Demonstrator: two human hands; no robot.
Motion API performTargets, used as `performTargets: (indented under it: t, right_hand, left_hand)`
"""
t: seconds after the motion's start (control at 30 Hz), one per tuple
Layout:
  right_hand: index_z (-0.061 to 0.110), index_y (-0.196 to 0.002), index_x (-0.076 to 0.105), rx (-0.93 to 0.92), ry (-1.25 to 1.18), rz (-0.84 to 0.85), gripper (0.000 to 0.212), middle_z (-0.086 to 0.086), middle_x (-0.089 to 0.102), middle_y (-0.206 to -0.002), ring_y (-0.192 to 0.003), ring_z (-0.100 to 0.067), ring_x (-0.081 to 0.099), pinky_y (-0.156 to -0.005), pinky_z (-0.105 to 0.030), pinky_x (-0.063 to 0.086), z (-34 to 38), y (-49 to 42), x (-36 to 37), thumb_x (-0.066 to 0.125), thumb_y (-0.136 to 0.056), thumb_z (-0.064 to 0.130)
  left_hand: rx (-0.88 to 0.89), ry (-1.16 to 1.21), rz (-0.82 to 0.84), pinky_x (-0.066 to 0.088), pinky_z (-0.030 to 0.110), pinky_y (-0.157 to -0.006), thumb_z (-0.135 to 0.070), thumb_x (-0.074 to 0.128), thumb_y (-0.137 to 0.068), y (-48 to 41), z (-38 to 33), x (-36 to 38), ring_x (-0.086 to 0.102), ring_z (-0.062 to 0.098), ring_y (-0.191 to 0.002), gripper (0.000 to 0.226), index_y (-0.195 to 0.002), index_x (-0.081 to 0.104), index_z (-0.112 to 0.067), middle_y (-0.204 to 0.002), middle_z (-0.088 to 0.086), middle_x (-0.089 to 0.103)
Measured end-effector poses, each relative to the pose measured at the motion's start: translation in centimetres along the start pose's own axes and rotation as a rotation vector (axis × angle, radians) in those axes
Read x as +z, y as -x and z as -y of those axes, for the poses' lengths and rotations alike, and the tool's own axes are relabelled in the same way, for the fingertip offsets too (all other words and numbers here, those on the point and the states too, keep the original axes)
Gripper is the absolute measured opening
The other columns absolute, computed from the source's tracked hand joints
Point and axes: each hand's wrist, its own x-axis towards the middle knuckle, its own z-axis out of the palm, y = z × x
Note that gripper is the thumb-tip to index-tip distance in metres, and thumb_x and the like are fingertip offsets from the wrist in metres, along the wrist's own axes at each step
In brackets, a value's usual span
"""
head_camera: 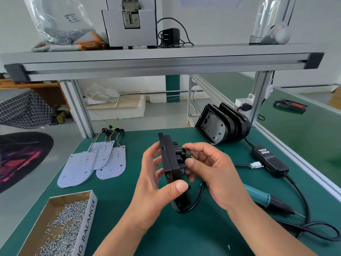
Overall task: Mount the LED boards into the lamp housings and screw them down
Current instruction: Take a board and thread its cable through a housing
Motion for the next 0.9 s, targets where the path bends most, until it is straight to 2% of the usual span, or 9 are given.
performTargets:
  t: [0.07, 0.13, 0.23, 0.33, 0.47, 0.57, 0.7, 0.83, 0.9]
  right_hand:
    - [0.024, -0.122, 0.077, -0.006, 0.039, -0.029, 0.032, -0.014, 0.067, -0.088, -0.071, -0.025, 0.059, -0.054, -0.027, 0.048, -0.3, 0.0, 0.0, 0.080, -0.091, 0.017]
    - [0.028, -0.122, 0.077, 0.009, 0.071, -0.057, 0.033, -0.014, 0.066, -0.088, -0.069, -0.021, 0.054, -0.050, -0.025, 0.043, -0.5, -0.1, 0.0, 0.079, -0.090, 0.020]
    - [0.031, -0.122, 0.077, 0.039, 0.089, -0.063, 0.032, -0.001, 0.067, -0.084, -0.068, -0.012, 0.052, -0.050, -0.023, 0.040, -0.5, 0.0, -0.1, 0.077, -0.089, 0.028]
    - [0.030, -0.123, 0.079, 0.038, 0.081, -0.069, 0.032, 0.002, 0.061, -0.072, -0.065, -0.014, 0.051, -0.053, -0.027, 0.042, -0.3, 0.0, -0.3, 0.071, -0.093, 0.038]
    - [0.022, -0.120, 0.080, 0.023, 0.028, -0.068, 0.031, -0.009, 0.067, -0.079, -0.068, -0.022, 0.058, -0.056, -0.028, 0.048, -0.1, -0.1, -0.5, 0.075, -0.093, 0.036]
    - [0.020, -0.115, 0.080, 0.014, 0.051, -0.077, 0.026, -0.010, 0.071, -0.079, -0.068, -0.022, 0.062, -0.058, -0.029, 0.052, 0.0, -0.1, -0.6, 0.075, -0.094, 0.034]
    - [0.024, -0.113, 0.081, -0.026, 0.091, -0.105, 0.018, -0.010, 0.073, -0.075, -0.063, -0.023, 0.067, -0.064, -0.029, 0.057, 0.0, 0.1, -0.3, 0.070, -0.099, 0.026]
    - [0.024, -0.109, 0.083, -0.015, 0.068, -0.140, 0.017, -0.013, 0.073, -0.076, -0.062, -0.023, 0.067, -0.063, -0.030, 0.057, -0.1, 0.2, 0.1, 0.070, -0.097, 0.025]
    - [0.023, -0.110, 0.083, 0.002, 0.028, -0.133, 0.018, -0.019, 0.074, -0.083, -0.066, -0.024, 0.067, -0.064, -0.031, 0.057, 0.0, 0.1, 0.1, 0.071, -0.096, 0.024]
  left_hand:
    - [0.008, -0.017, -0.002, 0.040, 0.076, -0.111, -0.066, 0.092, -0.070, 0.0, 0.1, 0.3, 0.053, 0.054, -0.137, 0.110, -0.160, 0.037, -0.032, -0.151, 0.018, 0.058]
    - [0.008, -0.037, -0.018, 0.041, 0.073, -0.113, -0.069, 0.090, -0.070, 0.1, 0.1, 0.6, 0.050, 0.046, -0.144, 0.112, -0.162, 0.036, -0.033, -0.157, 0.012, 0.054]
    - [0.011, -0.067, -0.027, 0.038, 0.068, -0.118, -0.068, 0.089, -0.072, 0.3, 0.4, 1.1, 0.046, 0.036, -0.150, 0.111, -0.162, 0.038, -0.032, -0.160, 0.007, 0.052]
    - [0.004, -0.076, -0.015, 0.039, 0.073, -0.114, -0.064, 0.090, -0.072, 0.2, 0.6, 1.1, 0.052, 0.042, -0.144, 0.109, -0.162, 0.039, -0.030, -0.154, 0.016, 0.056]
    - [-0.023, -0.081, -0.003, 0.037, 0.076, -0.114, -0.049, 0.094, -0.072, 0.1, 1.0, 1.0, 0.052, 0.051, -0.140, 0.108, -0.162, 0.036, -0.031, -0.149, 0.023, 0.057]
    - [-0.020, -0.106, 0.007, 0.036, 0.074, -0.115, -0.043, 0.094, -0.073, 0.0, 1.1, 0.9, 0.053, 0.048, -0.140, 0.108, -0.161, 0.033, -0.034, -0.150, 0.017, 0.058]
    - [0.001, -0.178, 0.007, 0.037, 0.072, -0.115, -0.048, 0.095, -0.072, 0.0, 1.2, 0.7, 0.055, 0.040, -0.139, 0.110, -0.160, 0.030, -0.036, -0.144, 0.007, 0.064]
    - [0.046, -0.279, -0.007, 0.038, 0.063, -0.116, -0.055, 0.091, -0.070, 0.2, 0.9, 0.8, 0.051, 0.030, -0.143, 0.110, -0.159, 0.027, -0.040, -0.147, -0.003, 0.060]
    - [0.080, -0.329, -0.021, 0.038, 0.055, -0.117, -0.059, 0.089, -0.069, 0.3, 0.6, 1.1, 0.049, 0.025, -0.146, 0.116, -0.161, 0.021, -0.043, -0.153, -0.011, 0.053]
